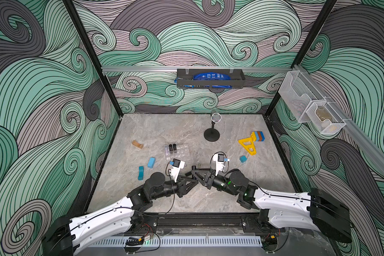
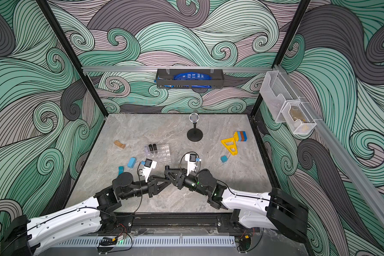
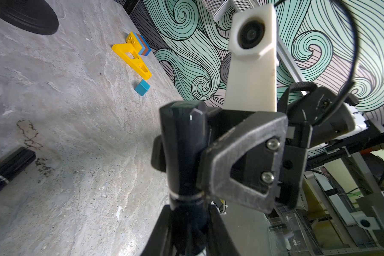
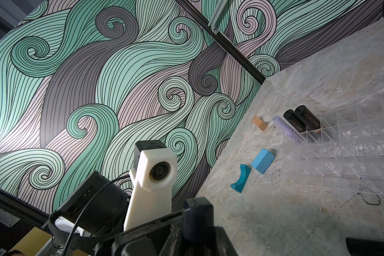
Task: Arrange the lipsticks in the organizer
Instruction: Pick up the lipstick at the center of the board.
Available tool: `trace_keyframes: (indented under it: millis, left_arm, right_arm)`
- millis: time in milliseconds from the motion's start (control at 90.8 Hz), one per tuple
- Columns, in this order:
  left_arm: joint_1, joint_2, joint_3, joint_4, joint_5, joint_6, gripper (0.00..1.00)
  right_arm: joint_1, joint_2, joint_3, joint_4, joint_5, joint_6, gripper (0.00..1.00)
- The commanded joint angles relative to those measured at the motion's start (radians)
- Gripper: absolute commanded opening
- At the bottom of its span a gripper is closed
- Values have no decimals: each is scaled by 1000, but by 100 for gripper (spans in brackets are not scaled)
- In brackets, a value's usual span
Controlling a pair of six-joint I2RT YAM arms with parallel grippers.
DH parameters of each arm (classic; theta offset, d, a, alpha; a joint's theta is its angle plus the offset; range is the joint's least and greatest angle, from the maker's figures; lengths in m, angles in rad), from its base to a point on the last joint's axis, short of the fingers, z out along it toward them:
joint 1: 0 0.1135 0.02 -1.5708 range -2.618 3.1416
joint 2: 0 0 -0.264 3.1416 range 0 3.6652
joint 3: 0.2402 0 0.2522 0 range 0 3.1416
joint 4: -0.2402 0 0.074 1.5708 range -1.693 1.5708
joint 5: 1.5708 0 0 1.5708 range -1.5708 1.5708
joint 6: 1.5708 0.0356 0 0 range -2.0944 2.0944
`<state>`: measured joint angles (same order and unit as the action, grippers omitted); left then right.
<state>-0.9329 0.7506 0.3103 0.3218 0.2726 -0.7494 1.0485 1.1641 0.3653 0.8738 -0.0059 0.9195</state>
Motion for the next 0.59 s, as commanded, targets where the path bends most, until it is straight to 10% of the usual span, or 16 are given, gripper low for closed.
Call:
trace_keyframes:
  millis: [0,583]
  left_arm:
    - [-3,-9,28,-64,-55,106,12]
    - [-7,106,126,-166,-136,391,5]
  right_arm:
    - [1,-25,16,-63,49,8,42]
    - [-139,12,514,-1112,-61,-234,54]
